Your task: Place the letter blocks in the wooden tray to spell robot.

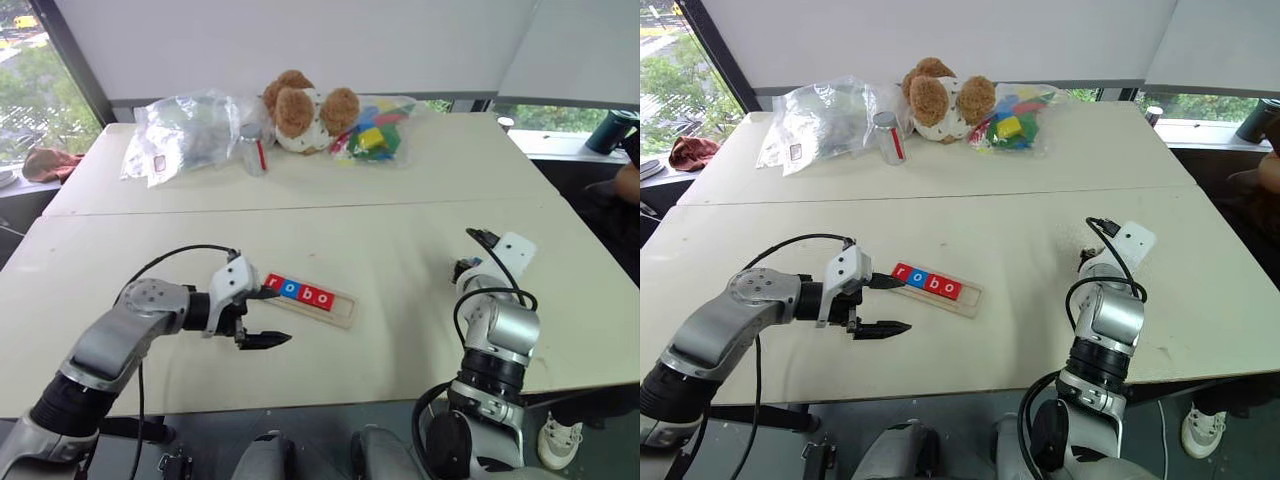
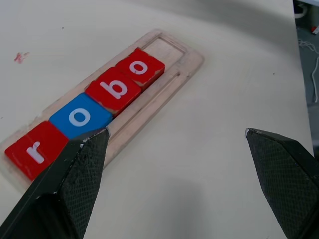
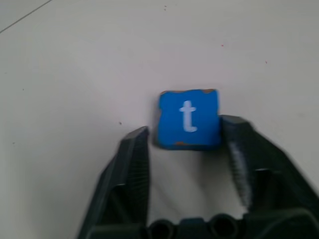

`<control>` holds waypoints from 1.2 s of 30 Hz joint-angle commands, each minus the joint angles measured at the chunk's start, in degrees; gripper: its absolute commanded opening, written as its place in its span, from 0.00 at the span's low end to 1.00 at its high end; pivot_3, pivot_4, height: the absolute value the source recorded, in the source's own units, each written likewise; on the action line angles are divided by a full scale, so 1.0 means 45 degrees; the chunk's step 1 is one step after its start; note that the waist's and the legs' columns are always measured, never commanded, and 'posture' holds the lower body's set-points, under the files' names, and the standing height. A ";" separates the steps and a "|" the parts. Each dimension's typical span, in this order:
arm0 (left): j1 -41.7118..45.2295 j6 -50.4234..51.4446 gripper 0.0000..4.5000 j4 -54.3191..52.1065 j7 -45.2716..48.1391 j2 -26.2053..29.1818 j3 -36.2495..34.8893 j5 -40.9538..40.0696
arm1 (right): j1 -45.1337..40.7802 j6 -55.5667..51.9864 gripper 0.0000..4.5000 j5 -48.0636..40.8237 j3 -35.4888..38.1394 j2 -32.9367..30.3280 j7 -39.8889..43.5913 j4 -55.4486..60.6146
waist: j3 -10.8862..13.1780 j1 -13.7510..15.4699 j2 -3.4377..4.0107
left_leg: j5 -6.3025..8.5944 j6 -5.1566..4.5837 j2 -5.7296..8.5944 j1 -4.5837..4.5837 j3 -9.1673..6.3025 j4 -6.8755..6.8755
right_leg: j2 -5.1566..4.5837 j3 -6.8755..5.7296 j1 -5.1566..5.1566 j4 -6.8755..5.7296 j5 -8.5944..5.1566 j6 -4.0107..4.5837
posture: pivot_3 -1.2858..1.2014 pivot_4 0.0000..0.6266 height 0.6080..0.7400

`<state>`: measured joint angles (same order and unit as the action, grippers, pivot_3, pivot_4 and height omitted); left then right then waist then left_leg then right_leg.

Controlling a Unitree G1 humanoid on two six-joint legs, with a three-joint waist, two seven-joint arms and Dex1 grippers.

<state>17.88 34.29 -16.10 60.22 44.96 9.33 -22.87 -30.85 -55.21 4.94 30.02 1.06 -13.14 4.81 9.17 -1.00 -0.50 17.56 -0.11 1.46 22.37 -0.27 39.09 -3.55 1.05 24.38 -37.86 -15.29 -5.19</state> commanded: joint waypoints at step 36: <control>0.0867 -0.0726 1.00 0.1096 0.1102 0.0374 -0.0444 0.0267 | 0.2939 -0.4399 0.99 -0.3786 -0.4066 -0.3768 0.6982 0.6653 | 0.0005 -0.0002 0.0006 | 0.0015 -0.0023 -0.0013 0.0014 -0.0011 -0.0029 | 0.0006 -0.0018 -0.0013 0.0086 -0.0002 0.0001 | 0.52 0.24 1.00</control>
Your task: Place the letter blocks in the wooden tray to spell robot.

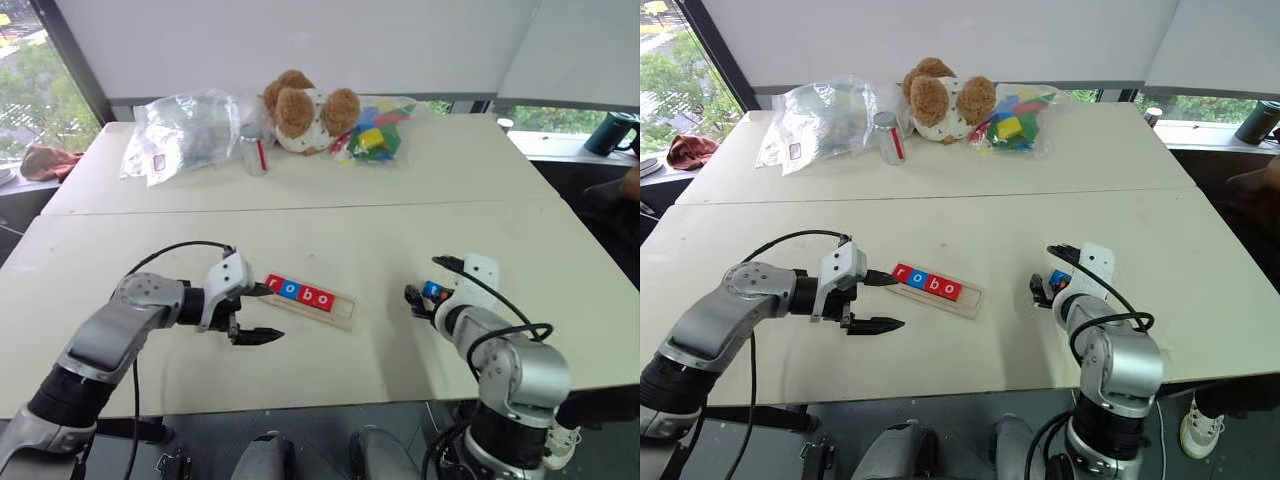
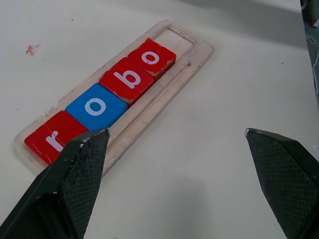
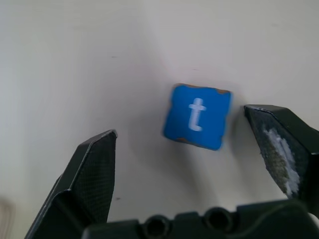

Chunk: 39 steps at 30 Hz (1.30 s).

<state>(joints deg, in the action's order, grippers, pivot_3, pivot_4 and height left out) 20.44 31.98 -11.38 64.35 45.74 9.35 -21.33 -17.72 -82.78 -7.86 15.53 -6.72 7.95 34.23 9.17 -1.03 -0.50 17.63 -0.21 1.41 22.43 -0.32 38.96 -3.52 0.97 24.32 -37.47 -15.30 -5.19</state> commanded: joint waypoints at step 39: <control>-0.0187 0.0327 1.00 -0.0870 0.0194 0.1175 -0.0999 -0.0218 | -0.4410 1.9275 0.24 0.0654 -0.4972 -0.8747 1.6475 -1.6384 | 0.0030 0.0057 0.0006 | 0.0032 -0.0041 -0.0009 0.0003 0.0018 0.0018 | -0.0022 0.0006 -0.0042 0.0079 0.0000 -0.0006 | 0.52 0.24 1.00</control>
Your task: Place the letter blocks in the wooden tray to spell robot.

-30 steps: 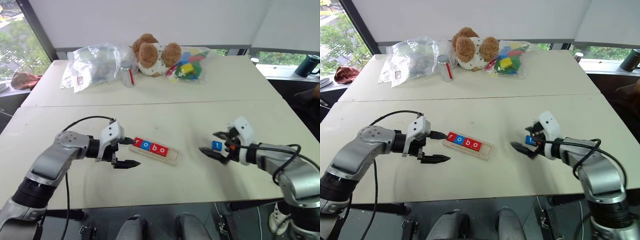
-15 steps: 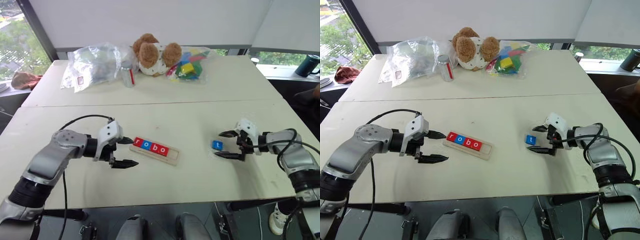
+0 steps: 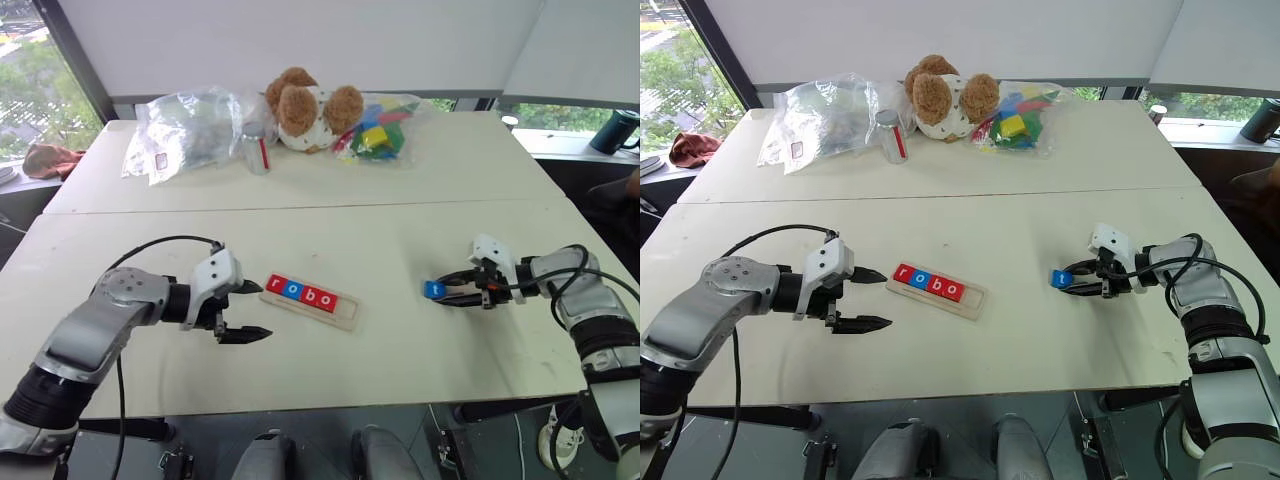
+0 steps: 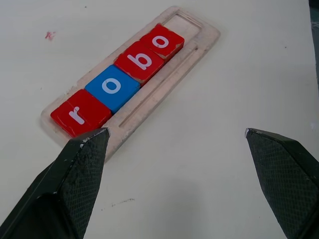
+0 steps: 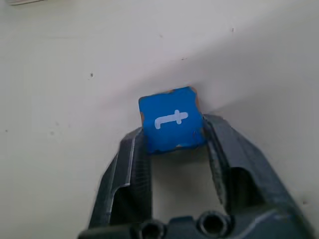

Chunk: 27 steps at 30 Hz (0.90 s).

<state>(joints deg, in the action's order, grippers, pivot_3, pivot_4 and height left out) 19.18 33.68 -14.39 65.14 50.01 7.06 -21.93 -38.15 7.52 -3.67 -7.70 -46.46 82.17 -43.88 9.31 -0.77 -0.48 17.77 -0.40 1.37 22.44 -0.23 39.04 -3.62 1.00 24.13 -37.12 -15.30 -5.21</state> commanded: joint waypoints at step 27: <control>0.0526 -0.0469 1.00 0.0384 0.0045 -0.0523 0.0180 0.0351 | 0.2181 -1.4745 0.24 -0.0982 -0.2545 0.2411 -0.7387 1.5288 | -0.0001 0.0019 0.0012 | -0.0003 0.0002 0.0020 0.0085 -0.0014 0.0014 | -0.0013 -0.0013 0.0089 -0.0021 0.0001 0.0001 | 0.52 0.24 1.00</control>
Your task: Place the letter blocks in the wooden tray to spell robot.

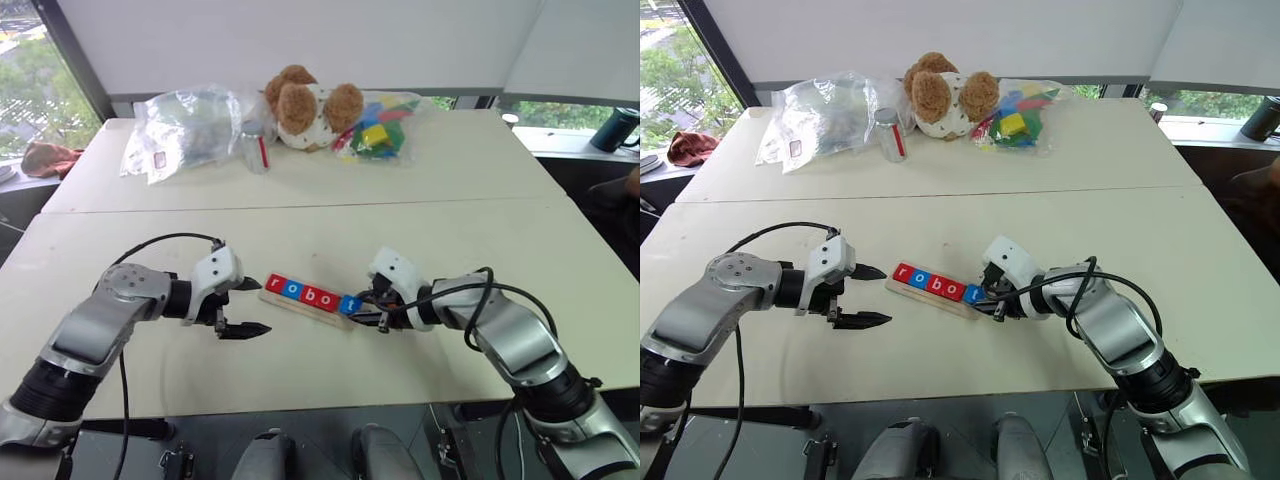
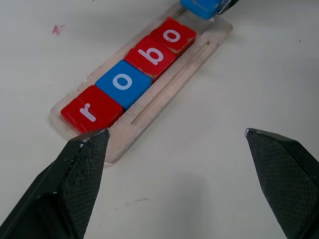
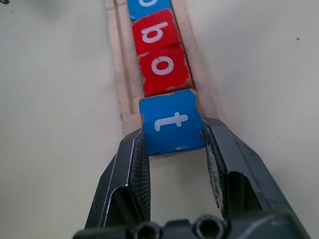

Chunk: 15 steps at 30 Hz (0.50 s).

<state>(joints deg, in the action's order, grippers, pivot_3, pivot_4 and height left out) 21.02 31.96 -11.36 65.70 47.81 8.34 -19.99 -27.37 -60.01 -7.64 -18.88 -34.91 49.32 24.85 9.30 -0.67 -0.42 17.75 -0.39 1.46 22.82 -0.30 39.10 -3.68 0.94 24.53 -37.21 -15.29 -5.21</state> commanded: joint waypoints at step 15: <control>-0.0149 -0.0132 1.00 -0.0423 -0.0253 -0.0009 -0.0197 0.0148 | -0.0535 0.1266 0.24 -0.0229 -0.0566 -0.0166 -0.0153 -0.0799 | -0.0001 -0.0001 -0.0003 | -0.0001 -0.0001 0.0000 0.0000 0.0000 0.0004 | 0.0012 -0.0005 -0.0002 -0.0002 0.0000 -0.0001 | 0.52 0.24 1.00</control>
<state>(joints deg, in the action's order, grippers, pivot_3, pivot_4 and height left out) 20.27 32.06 -11.52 64.66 47.26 8.32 -19.32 -28.53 -55.02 -8.16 -21.64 -35.76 48.75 20.65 9.30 -0.68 -0.43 17.75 -0.39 1.46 22.82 -0.30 39.12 -3.62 0.91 24.52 -37.22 -15.29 -5.21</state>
